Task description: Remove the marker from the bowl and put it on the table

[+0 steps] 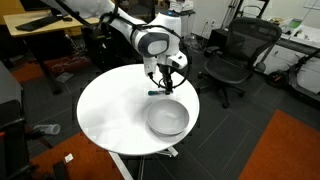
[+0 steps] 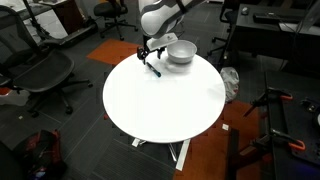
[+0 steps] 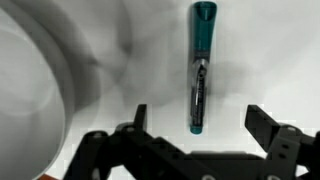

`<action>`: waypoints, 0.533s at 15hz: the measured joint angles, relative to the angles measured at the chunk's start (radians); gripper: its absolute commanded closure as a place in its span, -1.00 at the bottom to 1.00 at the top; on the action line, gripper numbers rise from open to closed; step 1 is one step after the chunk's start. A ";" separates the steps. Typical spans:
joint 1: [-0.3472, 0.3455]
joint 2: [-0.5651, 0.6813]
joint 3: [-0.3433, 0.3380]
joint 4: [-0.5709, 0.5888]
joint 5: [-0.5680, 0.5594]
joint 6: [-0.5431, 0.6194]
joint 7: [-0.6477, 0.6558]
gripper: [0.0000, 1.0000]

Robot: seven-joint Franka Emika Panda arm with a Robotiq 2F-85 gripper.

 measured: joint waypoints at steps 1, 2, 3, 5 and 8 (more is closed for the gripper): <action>0.000 -0.001 0.002 0.003 0.000 0.000 0.000 -1.00; 0.000 -0.002 0.003 0.005 0.000 0.000 0.000 -1.00; 0.000 -0.004 0.003 0.006 0.000 0.000 0.000 -1.00; -0.002 -0.010 0.003 0.006 0.000 0.000 0.000 -1.00; -0.004 -0.018 0.003 0.006 0.000 0.001 -0.001 -1.00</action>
